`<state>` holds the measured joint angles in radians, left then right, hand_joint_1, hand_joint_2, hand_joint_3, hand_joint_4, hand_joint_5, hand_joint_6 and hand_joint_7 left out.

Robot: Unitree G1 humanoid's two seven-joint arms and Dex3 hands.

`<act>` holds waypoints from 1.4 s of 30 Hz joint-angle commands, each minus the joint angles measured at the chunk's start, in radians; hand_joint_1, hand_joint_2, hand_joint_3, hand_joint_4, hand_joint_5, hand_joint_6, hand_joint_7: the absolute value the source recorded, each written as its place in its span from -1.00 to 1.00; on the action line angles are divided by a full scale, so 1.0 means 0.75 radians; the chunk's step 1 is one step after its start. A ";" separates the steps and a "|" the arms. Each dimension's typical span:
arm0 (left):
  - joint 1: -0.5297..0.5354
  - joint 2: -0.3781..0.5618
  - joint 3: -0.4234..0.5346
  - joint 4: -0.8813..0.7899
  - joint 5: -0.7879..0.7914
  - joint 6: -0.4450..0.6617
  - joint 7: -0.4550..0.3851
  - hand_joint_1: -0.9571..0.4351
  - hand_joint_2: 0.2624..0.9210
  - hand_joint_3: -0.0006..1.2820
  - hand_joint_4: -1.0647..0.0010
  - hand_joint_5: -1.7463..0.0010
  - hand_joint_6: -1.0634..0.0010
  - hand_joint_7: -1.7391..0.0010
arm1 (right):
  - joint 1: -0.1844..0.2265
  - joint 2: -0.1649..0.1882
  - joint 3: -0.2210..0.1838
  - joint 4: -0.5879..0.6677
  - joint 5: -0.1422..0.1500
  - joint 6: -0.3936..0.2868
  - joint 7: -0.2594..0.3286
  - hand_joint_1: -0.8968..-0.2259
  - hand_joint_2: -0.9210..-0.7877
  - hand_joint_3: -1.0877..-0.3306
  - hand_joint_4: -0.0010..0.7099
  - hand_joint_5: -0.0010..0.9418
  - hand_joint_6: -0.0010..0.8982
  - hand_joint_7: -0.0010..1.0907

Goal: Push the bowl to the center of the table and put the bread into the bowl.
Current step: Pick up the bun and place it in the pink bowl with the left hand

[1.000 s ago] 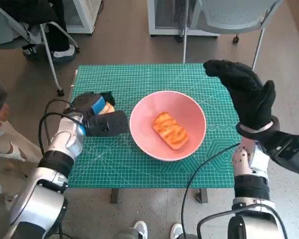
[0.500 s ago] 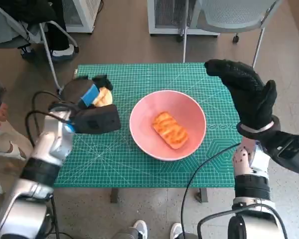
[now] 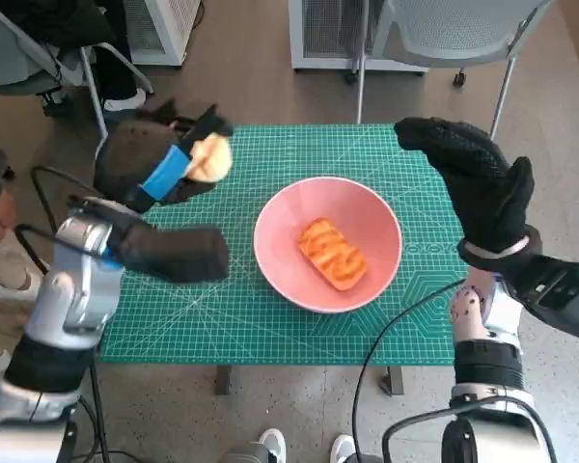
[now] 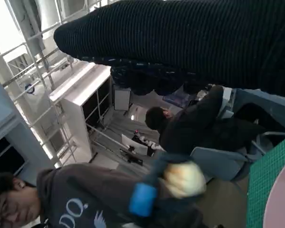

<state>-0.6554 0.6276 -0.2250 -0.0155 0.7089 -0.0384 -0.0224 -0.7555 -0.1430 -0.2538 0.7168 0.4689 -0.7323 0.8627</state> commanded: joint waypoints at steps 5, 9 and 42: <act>-0.010 -0.037 -0.017 -0.017 0.030 -0.119 0.004 0.38 1.00 -0.91 -0.26 -0.38 -0.26 -0.26 | 0.035 -0.001 0.003 -0.006 -0.004 0.025 -0.008 -0.14 -1.00 -0.02 -0.61 -0.99 -1.00 -0.09; -0.043 -0.082 -0.056 0.033 0.011 -0.207 0.000 0.38 1.00 -0.88 -0.18 -0.53 -0.29 -0.15 | 0.042 0.000 0.002 -0.015 -0.002 0.030 -0.011 -0.14 -1.00 -0.02 -0.61 -0.99 -1.00 -0.09; -0.243 -0.355 -0.254 0.419 0.011 -0.367 -0.193 0.38 0.26 -0.10 -0.08 -0.56 -0.09 -0.52 | 0.119 0.002 0.018 -0.107 -0.035 0.033 -0.122 -0.15 -1.00 0.01 -0.58 -0.98 -1.00 -0.08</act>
<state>-0.8218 0.3678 -0.4131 0.2896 0.7084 -0.3375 -0.1507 -0.6931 -0.1417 -0.2484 0.6399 0.4631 -0.7153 0.7831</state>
